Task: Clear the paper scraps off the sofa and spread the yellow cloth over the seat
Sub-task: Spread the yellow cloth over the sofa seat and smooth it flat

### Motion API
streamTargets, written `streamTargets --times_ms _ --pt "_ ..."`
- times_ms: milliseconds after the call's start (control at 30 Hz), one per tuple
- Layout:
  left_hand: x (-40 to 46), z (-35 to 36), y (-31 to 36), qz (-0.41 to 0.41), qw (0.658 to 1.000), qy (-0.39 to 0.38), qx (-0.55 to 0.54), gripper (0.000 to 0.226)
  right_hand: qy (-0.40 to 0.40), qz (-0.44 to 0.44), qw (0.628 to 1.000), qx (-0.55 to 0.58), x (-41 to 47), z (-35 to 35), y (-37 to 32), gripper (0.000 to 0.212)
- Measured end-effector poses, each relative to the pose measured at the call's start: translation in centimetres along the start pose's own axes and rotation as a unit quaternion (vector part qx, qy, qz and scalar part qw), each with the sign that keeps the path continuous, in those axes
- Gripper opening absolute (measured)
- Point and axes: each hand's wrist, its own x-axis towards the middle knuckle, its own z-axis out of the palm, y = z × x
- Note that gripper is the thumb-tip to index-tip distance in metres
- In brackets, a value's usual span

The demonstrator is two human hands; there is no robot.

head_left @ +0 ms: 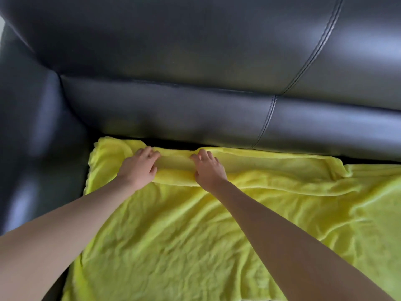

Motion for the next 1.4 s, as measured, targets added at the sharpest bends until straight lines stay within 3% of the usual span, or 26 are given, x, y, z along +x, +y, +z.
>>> streamTargets --times_ms 133,233,400,467,533,600,700,800,967,1133,1200,1300,1400 --pt "0.5 1.2 -2.6 -0.086 0.995 -0.043 0.034 0.074 -0.028 0.043 0.999 0.018 1.1 0.2 -0.4 0.076" --pt "0.4 2.1 -4.8 -0.102 0.993 -0.065 -0.008 0.077 -0.06 0.048 0.996 0.032 1.9 0.5 -1.2 0.085" --pt "-0.7 2.2 -7.5 -0.089 0.991 -0.096 -0.018 0.081 -0.077 0.067 0.995 0.005 2.6 1.1 -2.2 0.079" --pt "-1.0 1.8 -7.5 -0.082 0.996 -0.03 -0.03 0.081 -0.063 0.066 0.996 0.006 2.6 1.2 -2.3 0.071" --pt "-1.4 1.1 -7.3 -0.038 0.996 0.085 -0.009 0.079 -0.025 0.052 0.998 0.025 2.2 1.1 -1.9 0.059" --pt "-1.7 0.9 -7.0 0.059 0.985 0.155 0.044 0.072 0.034 0.021 0.999 0.022 1.5 1.0 -1.0 0.047" --pt "-1.8 0.5 -5.9 0.206 0.975 0.071 0.046 0.065 0.042 -0.043 0.998 -0.03 -0.1 0.8 0.6 0.044" --pt "-1.4 0.2 -4.6 0.235 0.972 0.018 0.006 0.048 -0.027 -0.073 0.994 -0.072 -1.4 0.7 1.4 0.049" --pt "-0.5 -1.1 -3.7 0.184 0.982 0.025 -0.045 0.023 -0.011 -0.066 0.997 -0.036 -1.3 -0.7 1.5 0.031" --pt "1.0 -2.1 -3.4 0.044 0.99 -0.004 -0.134 0.034 0.042 0.043 0.995 0.081 -0.1 -2.1 1.2 0.019" --pt "1.4 -2.5 -3.8 0.008 0.989 -0.03 -0.143 0.033 -0.014 0.083 0.991 0.103 0.4 -2.3 1.5 0.028" --pt "1.6 -3.0 -3.9 0.024 0.989 -0.044 -0.138 0.023 -0.142 0.064 0.986 0.058 0.5 -2.6 2.3 0.054" --pt "2.0 -3.5 -4.0 0.011 0.987 0.015 -0.159 0.021 -0.138 0.043 0.988 0.056 0.4 -2.6 2.9 0.044"
